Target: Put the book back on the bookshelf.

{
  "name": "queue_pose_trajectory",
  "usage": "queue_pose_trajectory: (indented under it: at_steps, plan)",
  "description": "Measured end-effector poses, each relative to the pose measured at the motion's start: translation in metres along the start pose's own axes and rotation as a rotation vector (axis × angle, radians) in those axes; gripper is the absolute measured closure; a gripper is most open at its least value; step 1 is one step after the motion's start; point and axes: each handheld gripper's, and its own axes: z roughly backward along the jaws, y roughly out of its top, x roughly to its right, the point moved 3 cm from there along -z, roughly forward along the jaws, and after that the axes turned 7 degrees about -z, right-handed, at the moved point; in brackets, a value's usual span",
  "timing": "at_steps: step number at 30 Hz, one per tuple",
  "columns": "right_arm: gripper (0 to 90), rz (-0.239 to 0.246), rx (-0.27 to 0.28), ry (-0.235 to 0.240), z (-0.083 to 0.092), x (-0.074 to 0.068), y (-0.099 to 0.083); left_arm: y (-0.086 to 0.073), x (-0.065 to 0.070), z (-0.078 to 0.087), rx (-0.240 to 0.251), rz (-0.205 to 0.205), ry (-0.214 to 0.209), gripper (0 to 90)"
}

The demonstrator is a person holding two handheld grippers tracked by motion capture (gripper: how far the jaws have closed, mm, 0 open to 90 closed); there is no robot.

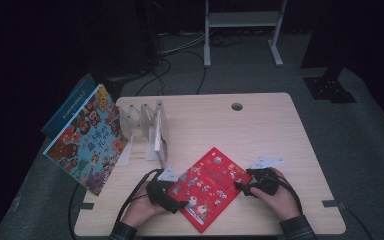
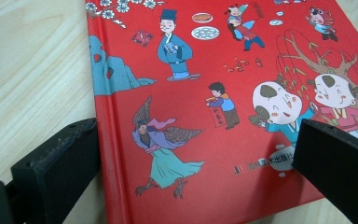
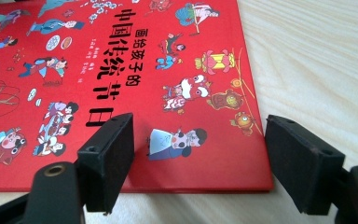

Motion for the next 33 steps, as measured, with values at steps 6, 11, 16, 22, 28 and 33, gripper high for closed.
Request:
queue_pose_trajectory:
  at_steps: [6, 11, 16, 22, 28, 33]
  plan:
    - [23.9, 0.026, 0.024, -0.024, 0.004, 0.000, -0.003, 0.001, 0.000, 0.000, -0.013, -0.001, -0.003, 0.4]
    - [24.1, 0.020, 0.046, -0.057, 0.018, 0.002, -0.013, 0.002, -0.002, 0.001, -0.010, 0.014, 0.013, 0.4]
    - [23.2, 0.026, 0.029, -0.056, 0.024, -0.006, -0.026, 0.006, -0.003, 0.003, 0.004, 0.036, 0.021, 0.4]
    - [20.9, 0.072, -0.002, -0.053, 0.022, -0.026, -0.035, 0.017, -0.003, 0.003, 0.046, 0.049, 0.036, 0.4]
    - [17.8, 0.082, -0.009, -0.038, 0.019, -0.045, -0.040, 0.023, -0.006, 0.001, 0.057, 0.049, 0.056, 0.4]
    - [13.6, 0.122, -0.014, -0.058, 0.013, -0.058, -0.041, 0.030, -0.010, -0.002, 0.082, 0.052, 0.063, 0.4]
